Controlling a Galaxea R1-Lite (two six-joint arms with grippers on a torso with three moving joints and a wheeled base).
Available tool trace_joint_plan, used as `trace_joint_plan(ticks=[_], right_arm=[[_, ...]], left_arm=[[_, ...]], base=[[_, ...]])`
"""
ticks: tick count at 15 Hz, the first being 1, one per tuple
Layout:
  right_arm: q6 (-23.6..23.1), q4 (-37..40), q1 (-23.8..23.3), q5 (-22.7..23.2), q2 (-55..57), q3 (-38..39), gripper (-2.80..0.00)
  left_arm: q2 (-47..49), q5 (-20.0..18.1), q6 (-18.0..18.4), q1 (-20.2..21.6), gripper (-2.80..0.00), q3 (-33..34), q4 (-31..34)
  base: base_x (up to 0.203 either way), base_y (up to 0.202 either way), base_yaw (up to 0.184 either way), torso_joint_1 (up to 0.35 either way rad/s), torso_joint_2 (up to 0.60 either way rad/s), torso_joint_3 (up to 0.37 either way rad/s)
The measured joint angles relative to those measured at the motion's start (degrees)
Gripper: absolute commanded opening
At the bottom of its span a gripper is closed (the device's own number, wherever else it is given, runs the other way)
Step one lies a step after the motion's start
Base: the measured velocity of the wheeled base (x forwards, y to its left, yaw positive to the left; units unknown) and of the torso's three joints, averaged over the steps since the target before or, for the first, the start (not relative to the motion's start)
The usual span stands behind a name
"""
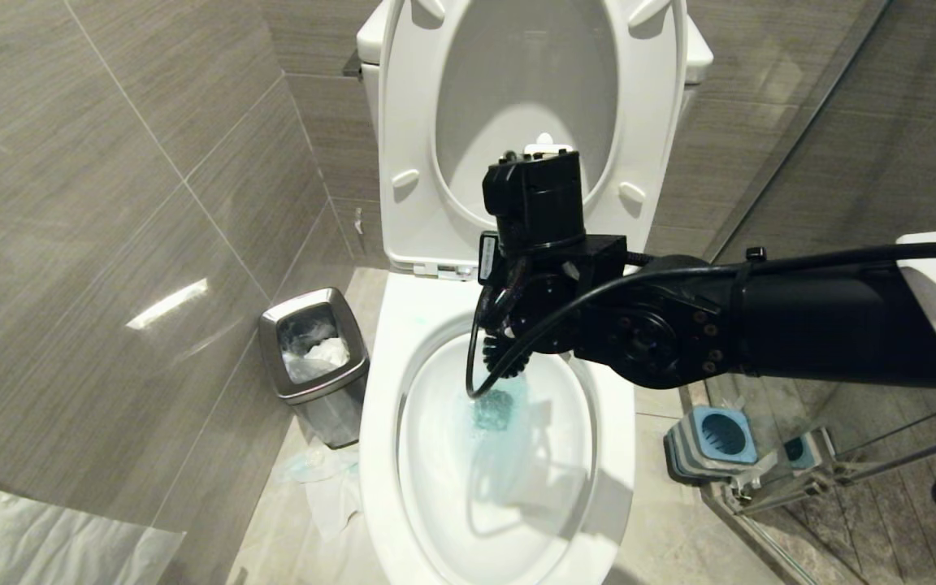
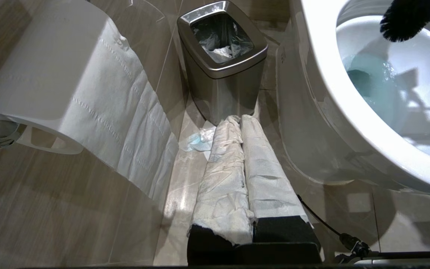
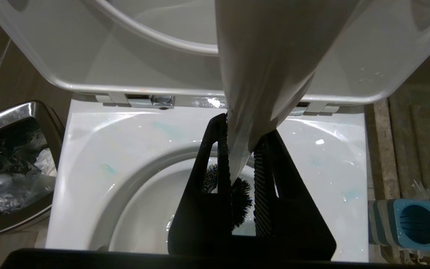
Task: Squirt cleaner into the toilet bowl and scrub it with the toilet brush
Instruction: Scrub the toilet bowl
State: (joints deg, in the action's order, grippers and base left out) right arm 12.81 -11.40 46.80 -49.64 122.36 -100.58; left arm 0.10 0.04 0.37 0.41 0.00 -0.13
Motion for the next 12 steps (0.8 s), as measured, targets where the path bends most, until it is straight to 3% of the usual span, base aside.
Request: trace_joint_plan(ticks=[7, 12], right_arm=[[4.6, -0.4, 0.0, 0.2, 6.6, -0.1, -2.80], [5.1, -0.6, 0.0, 0.4, 10.9, -0.2, -2.80]], left_arm=[[0.0, 0.0, 0.0, 0.0, -2.80, 0.0, 0.0], [0.0, 0.0, 0.0, 0.0, -2.80, 0.0, 0.0]], base=[[0.000, 0.000, 0.000, 0.000, 0.00, 0.000], [0.000, 0.000, 0.000, 0.000, 0.00, 0.000]])
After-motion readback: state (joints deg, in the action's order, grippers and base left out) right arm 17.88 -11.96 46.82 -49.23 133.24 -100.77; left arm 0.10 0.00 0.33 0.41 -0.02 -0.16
